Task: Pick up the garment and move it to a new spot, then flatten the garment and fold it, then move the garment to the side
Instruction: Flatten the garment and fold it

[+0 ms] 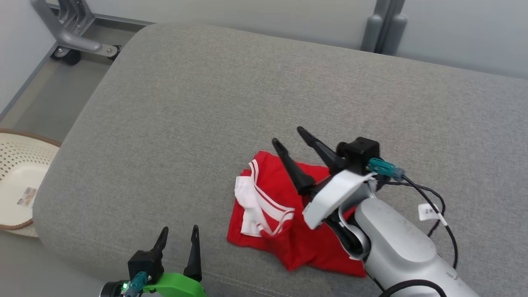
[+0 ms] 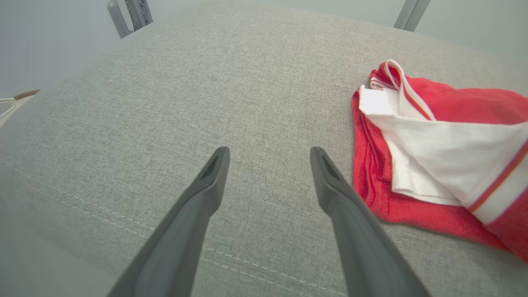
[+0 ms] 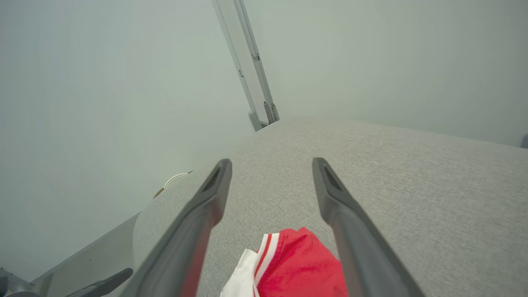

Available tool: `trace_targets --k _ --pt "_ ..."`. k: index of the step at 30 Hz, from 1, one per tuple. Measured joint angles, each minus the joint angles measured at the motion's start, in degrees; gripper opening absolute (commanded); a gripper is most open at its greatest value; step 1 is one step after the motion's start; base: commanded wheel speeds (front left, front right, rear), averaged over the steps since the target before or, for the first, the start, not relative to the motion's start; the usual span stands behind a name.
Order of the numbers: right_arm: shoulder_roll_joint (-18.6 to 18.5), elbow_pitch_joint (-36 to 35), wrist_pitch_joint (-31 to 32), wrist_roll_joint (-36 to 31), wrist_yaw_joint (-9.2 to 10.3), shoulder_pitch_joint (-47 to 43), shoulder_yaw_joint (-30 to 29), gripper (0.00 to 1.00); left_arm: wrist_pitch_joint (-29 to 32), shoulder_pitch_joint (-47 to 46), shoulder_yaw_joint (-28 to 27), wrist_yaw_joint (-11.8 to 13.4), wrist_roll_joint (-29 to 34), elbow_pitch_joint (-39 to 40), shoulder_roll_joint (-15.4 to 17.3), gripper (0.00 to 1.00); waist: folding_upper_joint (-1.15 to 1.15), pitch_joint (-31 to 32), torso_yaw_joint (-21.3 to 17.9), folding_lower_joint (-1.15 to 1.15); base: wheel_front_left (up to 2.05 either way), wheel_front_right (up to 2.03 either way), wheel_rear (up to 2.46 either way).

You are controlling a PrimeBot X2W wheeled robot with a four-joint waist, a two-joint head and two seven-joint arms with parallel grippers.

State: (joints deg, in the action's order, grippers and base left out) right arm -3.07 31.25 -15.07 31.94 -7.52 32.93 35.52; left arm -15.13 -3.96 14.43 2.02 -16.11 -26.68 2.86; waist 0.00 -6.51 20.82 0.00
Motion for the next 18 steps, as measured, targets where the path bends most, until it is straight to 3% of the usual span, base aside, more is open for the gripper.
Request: trace_targets --k 8,10,18 --pt "-5.1 -1.6 0.0 -3.8 0.03 -9.5 -7.9 1.00 0.0 0.0 -0.8 0.1 0.0 0.7 0.0 1.00 0.00 0.6 -5.2 0.00 0.00 0.00 0.00" --pt "-5.4 -1.6 0.0 -4.3 0.03 -10.6 -9.0 1.00 0.0 0.0 -0.8 0.1 0.0 0.8 0.0 1.00 0.00 0.7 -5.8 0.00 0.00 0.00 0.00" --pt "-4.6 -3.8 0.0 -11.2 0.02 -18.7 -22.6 1.00 0.0 0.3 -3.7 1.1 2.4 1.9 0.0 1.00 0.00 1.7 -9.9 0.00 0.00 0.00 0.00"
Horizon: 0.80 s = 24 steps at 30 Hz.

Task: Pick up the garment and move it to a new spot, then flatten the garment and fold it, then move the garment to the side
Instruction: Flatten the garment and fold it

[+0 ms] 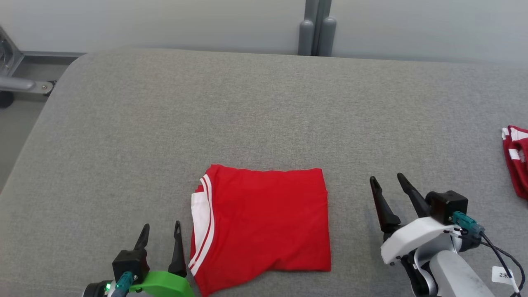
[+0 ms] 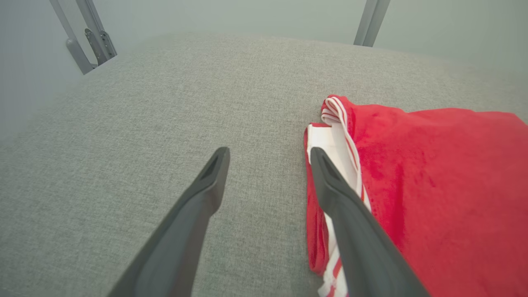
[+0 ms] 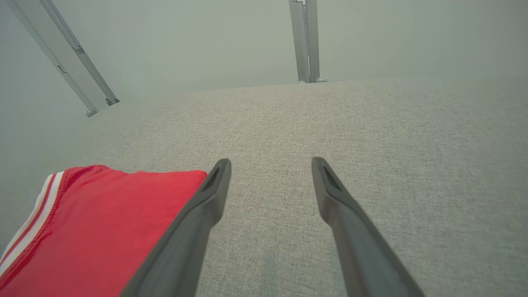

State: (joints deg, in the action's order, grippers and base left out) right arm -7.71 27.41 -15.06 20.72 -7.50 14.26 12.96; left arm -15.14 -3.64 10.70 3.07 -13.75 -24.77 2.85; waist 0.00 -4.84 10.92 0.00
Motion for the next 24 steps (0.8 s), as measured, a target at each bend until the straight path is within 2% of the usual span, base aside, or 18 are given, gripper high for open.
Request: trace_targets --k 6,12,24 --pt "1.6 -2.6 0.0 -4.3 0.00 -3.7 -6.5 1.00 0.0 0.7 -3.6 0.3 2.1 1.0 0.0 1.00 0.00 1.1 -3.3 0.00 0.00 0.00 0.00" --pt "2.2 -5.4 0.0 -8.1 0.00 -5.9 -8.1 1.00 0.0 1.5 -7.3 0.5 3.8 2.2 0.0 1.00 0.00 2.5 -6.4 0.00 0.00 0.00 0.00" --pt "4.1 -7.2 0.0 -8.7 0.00 -8.4 -9.1 1.00 0.0 3.1 -10.0 -0.4 5.5 3.2 0.0 1.00 0.00 5.6 -10.7 0.00 0.00 0.00 0.00"
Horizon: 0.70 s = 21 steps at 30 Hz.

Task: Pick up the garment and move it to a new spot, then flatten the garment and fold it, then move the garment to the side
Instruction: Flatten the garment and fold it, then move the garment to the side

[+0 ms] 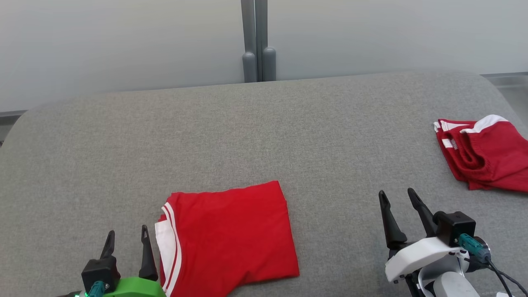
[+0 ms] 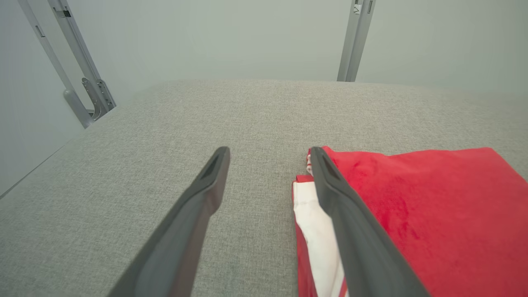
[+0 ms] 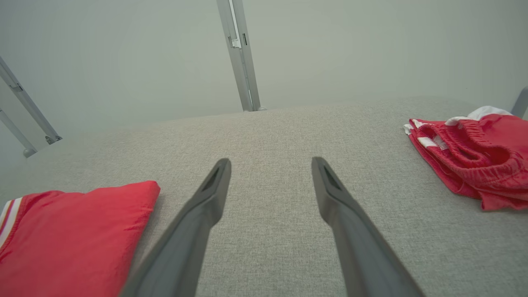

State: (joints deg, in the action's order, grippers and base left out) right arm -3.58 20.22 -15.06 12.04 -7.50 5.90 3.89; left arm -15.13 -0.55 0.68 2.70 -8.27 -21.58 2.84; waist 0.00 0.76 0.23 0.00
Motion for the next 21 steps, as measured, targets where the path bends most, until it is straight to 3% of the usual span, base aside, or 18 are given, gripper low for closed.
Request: trace_targets --k 21 --pt "0.6 1.1 0.0 0.9 0.00 -0.7 1.8 1.00 0.0 1.0 0.7 -0.9 0.3 0.6 0.0 1.00 0.00 0.1 0.9 0.00 0.00 0.00 0.00"
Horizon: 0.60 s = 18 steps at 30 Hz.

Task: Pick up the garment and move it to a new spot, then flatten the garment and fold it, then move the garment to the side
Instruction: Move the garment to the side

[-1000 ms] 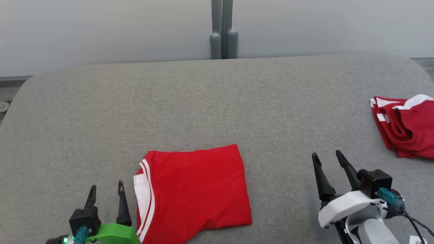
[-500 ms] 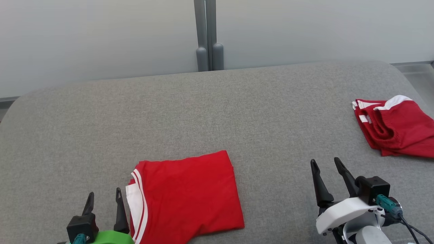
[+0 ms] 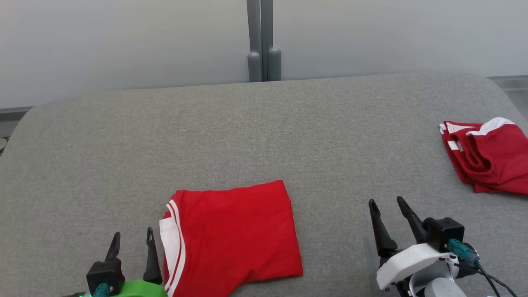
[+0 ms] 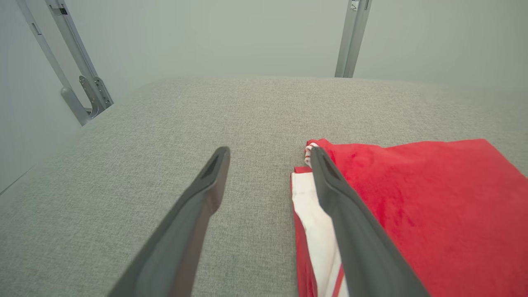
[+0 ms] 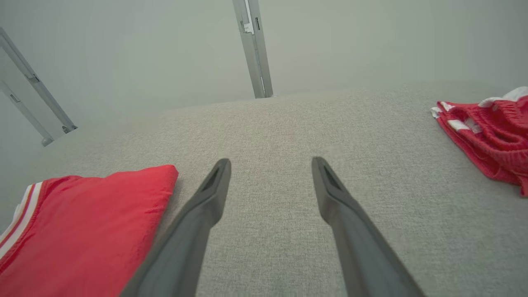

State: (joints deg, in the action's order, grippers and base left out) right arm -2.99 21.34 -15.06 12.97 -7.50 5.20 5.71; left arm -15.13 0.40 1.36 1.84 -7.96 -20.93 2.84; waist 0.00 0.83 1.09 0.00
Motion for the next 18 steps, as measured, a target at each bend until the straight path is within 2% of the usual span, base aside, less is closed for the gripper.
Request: trace_targets --k 4,10,18 --pt "0.1 1.7 0.0 0.9 0.00 1.2 4.5 1.00 0.0 -0.1 0.9 -0.1 -0.1 -0.1 0.0 1.00 0.00 -0.7 1.3 0.00 0.00 0.00 0.00" --pt "0.1 7.9 0.0 2.4 0.00 4.6 11.7 1.00 0.0 -0.5 3.2 -0.3 -0.1 -0.6 0.0 1.00 0.00 -2.1 4.4 0.00 0.00 0.00 0.00" --pt "0.1 15.6 0.0 4.6 0.00 9.6 14.5 1.00 0.0 -2.2 4.7 -0.6 0.3 -0.9 0.0 1.00 0.00 -4.4 10.2 0.00 0.00 0.00 0.00"
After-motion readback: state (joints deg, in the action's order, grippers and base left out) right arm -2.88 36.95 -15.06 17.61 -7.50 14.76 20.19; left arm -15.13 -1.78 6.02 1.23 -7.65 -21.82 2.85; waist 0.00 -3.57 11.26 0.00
